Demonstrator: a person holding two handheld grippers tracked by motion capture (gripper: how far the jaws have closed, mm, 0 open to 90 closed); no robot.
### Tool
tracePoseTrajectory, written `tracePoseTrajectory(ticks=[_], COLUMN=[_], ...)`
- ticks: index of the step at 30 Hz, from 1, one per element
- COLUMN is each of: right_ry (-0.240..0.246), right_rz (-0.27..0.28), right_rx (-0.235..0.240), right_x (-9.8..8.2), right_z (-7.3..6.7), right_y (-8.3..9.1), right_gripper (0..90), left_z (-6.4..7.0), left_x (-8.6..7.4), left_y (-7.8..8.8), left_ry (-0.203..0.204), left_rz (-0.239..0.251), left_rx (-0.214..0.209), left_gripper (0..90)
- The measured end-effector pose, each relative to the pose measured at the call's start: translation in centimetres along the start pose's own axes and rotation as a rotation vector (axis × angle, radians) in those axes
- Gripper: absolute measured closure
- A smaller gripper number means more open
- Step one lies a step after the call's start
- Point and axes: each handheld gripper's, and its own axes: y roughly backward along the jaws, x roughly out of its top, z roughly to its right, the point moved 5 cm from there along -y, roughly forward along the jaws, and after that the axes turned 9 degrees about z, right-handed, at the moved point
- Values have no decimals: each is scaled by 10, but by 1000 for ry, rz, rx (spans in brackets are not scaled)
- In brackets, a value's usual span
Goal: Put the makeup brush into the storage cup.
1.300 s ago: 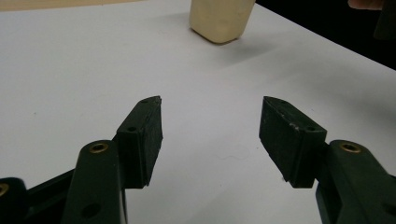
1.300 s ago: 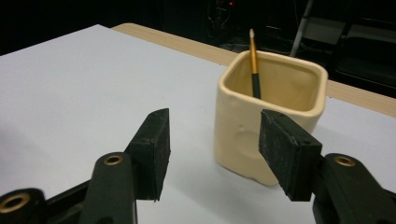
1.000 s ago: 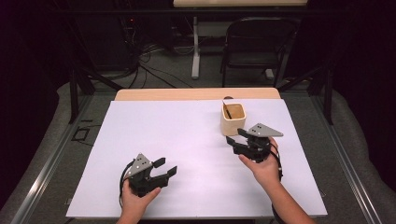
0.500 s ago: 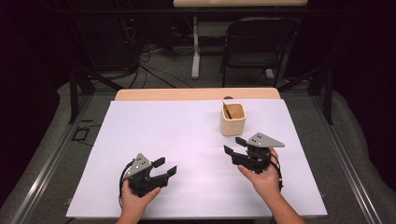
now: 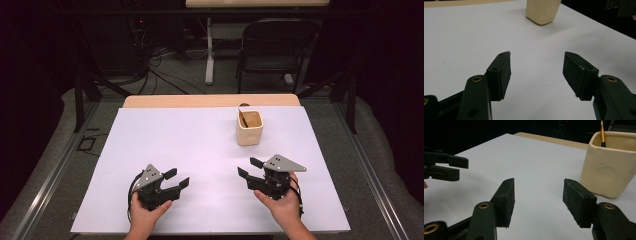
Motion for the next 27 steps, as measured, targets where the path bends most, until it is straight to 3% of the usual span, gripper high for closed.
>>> tracePoseTrajectory(ticks=[8,12,17,27], right_ry=[-11,11,12,32], right_rz=[18,12,15,13], right_rx=[7,13,49,78], right_x=[-8,-12,-16,-26], right_z=[-4,-7,-13,-18], right_y=[6,8,10,10], right_gripper=[427,423,422,418], left_z=[-1,-2,-6,-9], left_x=[0,-1,-2,0], left_y=[1,1,2,5], left_ry=[11,5,13,21], left_rz=[2,2,-5,8], left_rx=[2,5,14,23], left_gripper=[396,396,396,396])
